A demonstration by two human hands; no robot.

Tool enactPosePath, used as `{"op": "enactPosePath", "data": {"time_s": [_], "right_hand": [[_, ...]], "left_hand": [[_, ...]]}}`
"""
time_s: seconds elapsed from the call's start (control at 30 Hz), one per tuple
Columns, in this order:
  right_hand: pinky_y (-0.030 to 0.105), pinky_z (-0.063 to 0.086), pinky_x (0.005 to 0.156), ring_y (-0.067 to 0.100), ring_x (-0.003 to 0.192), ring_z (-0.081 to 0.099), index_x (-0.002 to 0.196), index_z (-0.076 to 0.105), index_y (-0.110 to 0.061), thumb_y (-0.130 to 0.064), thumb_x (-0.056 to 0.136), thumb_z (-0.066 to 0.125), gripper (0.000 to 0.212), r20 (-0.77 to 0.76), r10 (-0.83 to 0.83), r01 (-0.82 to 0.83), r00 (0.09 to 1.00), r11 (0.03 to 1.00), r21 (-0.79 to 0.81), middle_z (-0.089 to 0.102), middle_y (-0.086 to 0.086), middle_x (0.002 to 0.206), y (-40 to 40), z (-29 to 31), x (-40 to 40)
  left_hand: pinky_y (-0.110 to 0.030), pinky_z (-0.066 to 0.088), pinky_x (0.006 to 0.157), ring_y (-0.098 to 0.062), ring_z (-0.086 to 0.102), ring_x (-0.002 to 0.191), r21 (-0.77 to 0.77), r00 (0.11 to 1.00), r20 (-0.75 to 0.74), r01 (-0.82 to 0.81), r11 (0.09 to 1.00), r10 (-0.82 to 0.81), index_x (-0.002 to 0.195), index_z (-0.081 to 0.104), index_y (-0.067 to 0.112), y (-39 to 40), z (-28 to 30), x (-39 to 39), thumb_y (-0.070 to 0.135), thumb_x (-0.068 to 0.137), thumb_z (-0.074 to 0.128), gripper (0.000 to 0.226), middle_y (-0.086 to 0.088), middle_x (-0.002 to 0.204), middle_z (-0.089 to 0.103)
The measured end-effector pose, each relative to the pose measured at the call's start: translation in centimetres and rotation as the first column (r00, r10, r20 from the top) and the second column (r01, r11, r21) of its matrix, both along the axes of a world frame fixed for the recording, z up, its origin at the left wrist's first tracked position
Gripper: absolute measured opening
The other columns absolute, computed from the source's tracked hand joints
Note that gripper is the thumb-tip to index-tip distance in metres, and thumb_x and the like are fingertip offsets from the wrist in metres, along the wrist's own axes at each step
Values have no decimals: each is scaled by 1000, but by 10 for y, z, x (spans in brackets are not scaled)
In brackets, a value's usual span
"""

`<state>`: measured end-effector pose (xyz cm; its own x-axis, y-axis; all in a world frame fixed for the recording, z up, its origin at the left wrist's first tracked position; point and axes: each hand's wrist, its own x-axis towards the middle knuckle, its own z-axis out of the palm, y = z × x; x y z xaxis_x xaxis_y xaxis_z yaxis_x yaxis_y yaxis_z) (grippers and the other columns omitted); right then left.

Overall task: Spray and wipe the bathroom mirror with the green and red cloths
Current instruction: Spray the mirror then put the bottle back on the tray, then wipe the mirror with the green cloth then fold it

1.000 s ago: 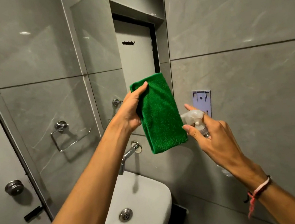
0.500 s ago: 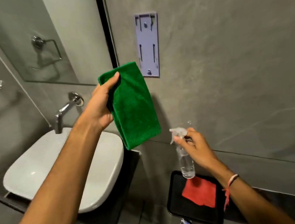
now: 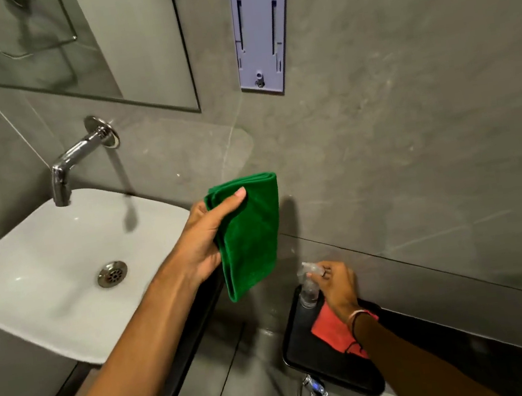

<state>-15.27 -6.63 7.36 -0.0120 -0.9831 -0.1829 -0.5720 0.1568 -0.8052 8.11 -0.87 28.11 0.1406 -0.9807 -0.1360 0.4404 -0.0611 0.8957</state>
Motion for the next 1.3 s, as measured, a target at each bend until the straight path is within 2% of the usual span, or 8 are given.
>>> {"op": "enactPosePath", "data": {"time_s": [0.1, 0.27, 0.4, 0.57, 0.67, 0.83, 1.03, 1.3], "right_hand": [[18, 56, 67, 25, 85, 73, 95, 81, -9, -17, 85, 79, 13, -76, 71, -75, 995, 996, -51, 77, 9, 86, -12, 4, 1], [32, 59, 71, 24, 85, 74, 96, 79, -9, -16, 82, 80, 16, -144, 135, -137, 980, 990, -6, 76, 5, 87, -8, -2, -8], [13, 55, 74, 18, 96, 73, 121, 70, -2, -12, 79, 86, 46, -89, 225, -221, 970, 974, 46, 73, 2, 100, -5, 11, -18], [37, 57, 98, 13, 104, 72, 105, 79, -22, -41, 87, 78, 26, 120, 299, -256, 947, 924, -285, 79, -6, 105, 0, 144, 30], [26, 59, 89, 10, 100, 72, 103, 77, -25, -51, 84, 69, 33, 445, 546, -407, 710, 834, -373, 80, -9, 100, 14, 259, 61], [28, 63, 85, 15, 100, 77, 106, 80, -19, -19, 87, 77, 19, 413, 777, -528, 475, 627, -573, 82, 2, 107, 44, 403, 98], [25, 64, 73, 11, 84, 78, 102, 80, -6, -15, 85, 75, 20, 595, 773, -498, 218, 613, -614, 82, 5, 96, 63, 519, 154], [31, 53, 81, 14, 92, 62, 106, 74, -15, -49, 73, 88, 49, 3, 411, -248, 912, 555, -794, 70, 1, 103, 56, 543, 227]], "left_hand": [[-30, 63, 74, -19, 79, 86, 8, 1000, -16, -14, 1000, 14, 96, 80, 16, 0, -6, 0, 18, 85, 73, 14, -6, 91, 82], [-32, 63, 77, -21, 79, 90, 9, 999, -51, -12, 1000, 13, 97, 80, 14, 8, 2, -2, 15, 88, 70, 14, -8, 93, 82], [-31, 63, 74, -21, 79, 86, -30, 999, -38, -11, 999, 10, 97, 81, 13, 18, 25, -3, 16, 84, 73, 16, -9, 91, 82], [-31, 64, 71, -19, 79, 81, -125, 1000, -6, -8, 992, 7, 92, 82, 16, 38, 81, 9, 19, 79, 75, 15, -8, 88, 82], [-32, 64, 66, -19, 79, 79, -194, 999, -3, -46, 980, 46, 89, 78, 19, 48, 120, 16, 18, 75, 78, 14, -8, 88, 81], [-38, 66, 74, -26, 79, 90, -285, 998, 26, -50, 957, 60, 102, 78, 10, 73, 210, 39, 23, 85, 75, 22, -18, 102, 80], [-55, 41, 116, -35, 55, 135, -570, 975, -209, -61, 819, -73, 141, 55, 8, 111, 280, 94, 62, 95, 43, 72, -22, 141, 61], [-37, 65, 64, -25, 77, 69, -513, 880, -470, -340, 788, 74, 82, 83, 15, 88, 260, 73, 44, 98, 40, 54, -8, 81, 80]]}}
